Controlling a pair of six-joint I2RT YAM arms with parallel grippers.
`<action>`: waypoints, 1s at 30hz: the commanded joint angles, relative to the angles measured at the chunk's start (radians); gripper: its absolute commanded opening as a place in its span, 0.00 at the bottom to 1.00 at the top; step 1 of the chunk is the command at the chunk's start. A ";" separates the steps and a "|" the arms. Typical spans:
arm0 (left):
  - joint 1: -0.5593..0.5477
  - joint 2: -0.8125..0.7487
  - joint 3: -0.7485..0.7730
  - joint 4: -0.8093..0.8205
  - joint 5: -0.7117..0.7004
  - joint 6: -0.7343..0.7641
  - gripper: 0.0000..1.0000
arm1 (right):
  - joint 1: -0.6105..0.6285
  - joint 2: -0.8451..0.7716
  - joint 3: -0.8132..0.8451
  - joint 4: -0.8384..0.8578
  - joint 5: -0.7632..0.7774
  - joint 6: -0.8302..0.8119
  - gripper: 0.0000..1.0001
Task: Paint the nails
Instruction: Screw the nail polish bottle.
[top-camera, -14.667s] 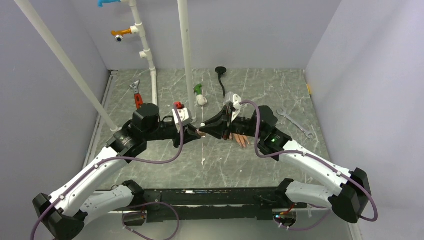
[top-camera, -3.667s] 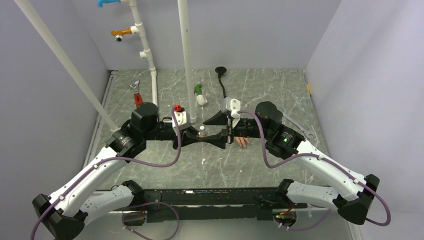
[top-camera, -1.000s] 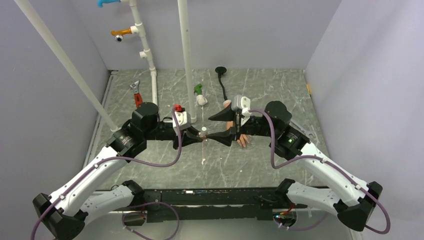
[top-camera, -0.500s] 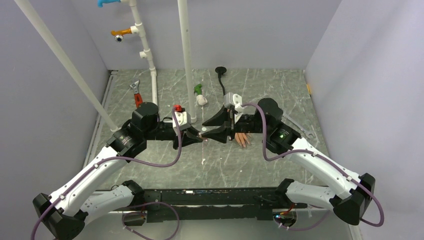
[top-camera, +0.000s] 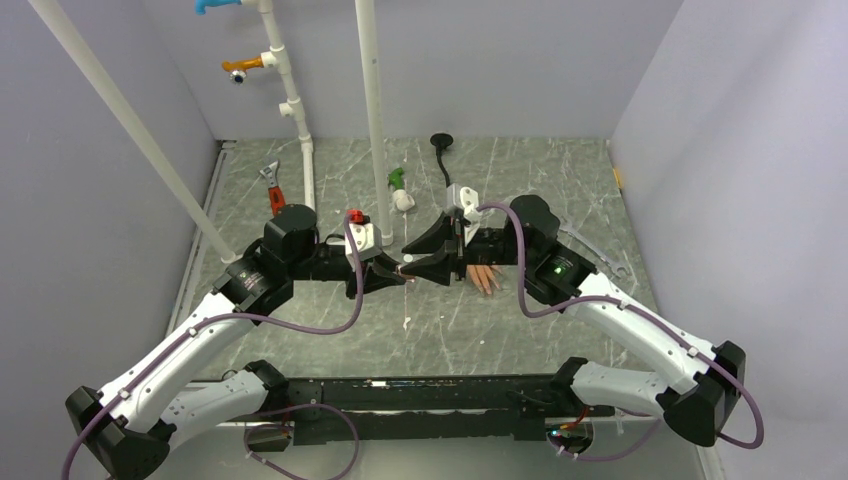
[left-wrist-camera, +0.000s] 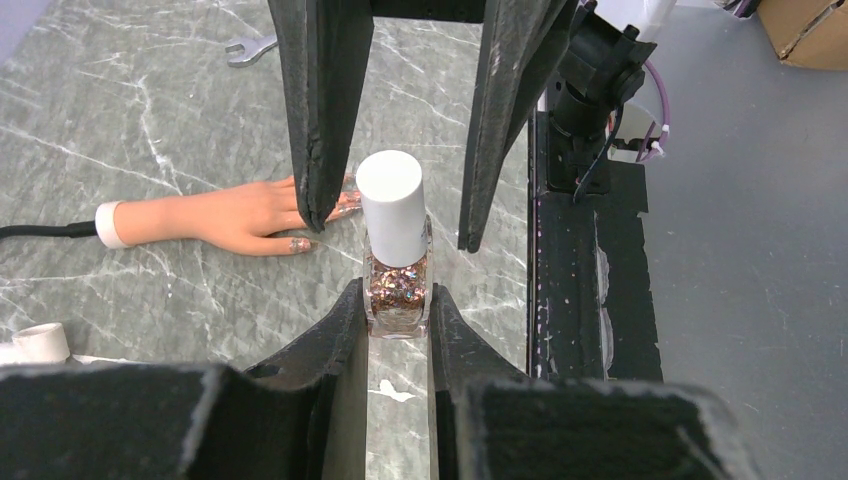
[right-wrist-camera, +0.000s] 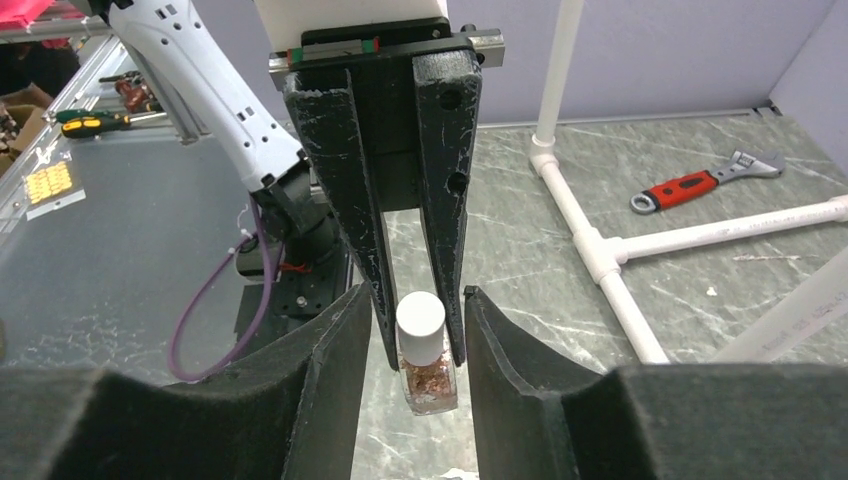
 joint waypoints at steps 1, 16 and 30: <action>0.001 -0.012 0.040 0.027 0.028 0.005 0.00 | -0.001 0.007 -0.005 0.034 -0.010 0.002 0.40; 0.002 -0.018 0.037 0.039 -0.017 -0.012 0.00 | 0.001 -0.001 -0.020 0.026 0.026 0.005 0.01; 0.002 0.002 0.046 0.030 -0.173 -0.040 0.00 | 0.207 -0.025 -0.063 0.045 0.583 0.007 0.00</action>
